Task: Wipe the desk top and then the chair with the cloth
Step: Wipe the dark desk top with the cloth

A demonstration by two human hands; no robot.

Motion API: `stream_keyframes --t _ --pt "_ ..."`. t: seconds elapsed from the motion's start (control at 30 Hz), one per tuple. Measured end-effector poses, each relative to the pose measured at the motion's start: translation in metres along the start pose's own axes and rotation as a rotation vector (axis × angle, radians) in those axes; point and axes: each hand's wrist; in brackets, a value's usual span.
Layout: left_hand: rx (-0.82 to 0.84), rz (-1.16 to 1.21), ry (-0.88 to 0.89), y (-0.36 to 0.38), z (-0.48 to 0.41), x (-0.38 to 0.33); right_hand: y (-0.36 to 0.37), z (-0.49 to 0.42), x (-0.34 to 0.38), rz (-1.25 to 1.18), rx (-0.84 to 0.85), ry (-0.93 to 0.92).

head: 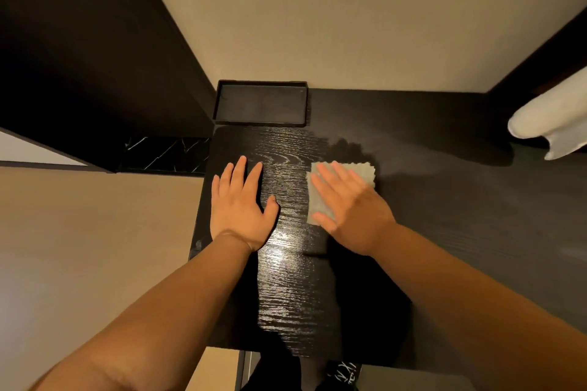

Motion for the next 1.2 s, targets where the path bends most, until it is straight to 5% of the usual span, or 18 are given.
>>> stream_keyframes --t 0.27,0.47,0.73,1.0,1.2 --pt "-0.028 -0.004 0.011 0.003 -0.002 0.001 -0.016 -0.036 -0.011 -0.075 0.031 0.367" --pt "-0.03 0.014 0.018 0.002 -0.003 0.001 -0.003 -0.01 -0.004 -0.029 0.013 -0.038" --pt "0.003 0.025 0.021 -0.002 -0.004 0.002 -0.029 -0.066 -0.028 -0.069 0.091 0.382" --pt "-0.013 0.011 0.022 -0.006 -0.001 -0.002 -0.017 -0.007 0.023 -0.03 0.128 0.101" --pt "-0.009 -0.003 0.029 -0.004 0.0 0.0 -0.024 -0.015 0.014 -0.022 0.251 0.102"
Point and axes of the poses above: each hand's wrist, its own z-axis away from the middle knuckle, its own y-axis out of the palm, x = y × z, and after that the axes turned 15 degrees about x, right-handed
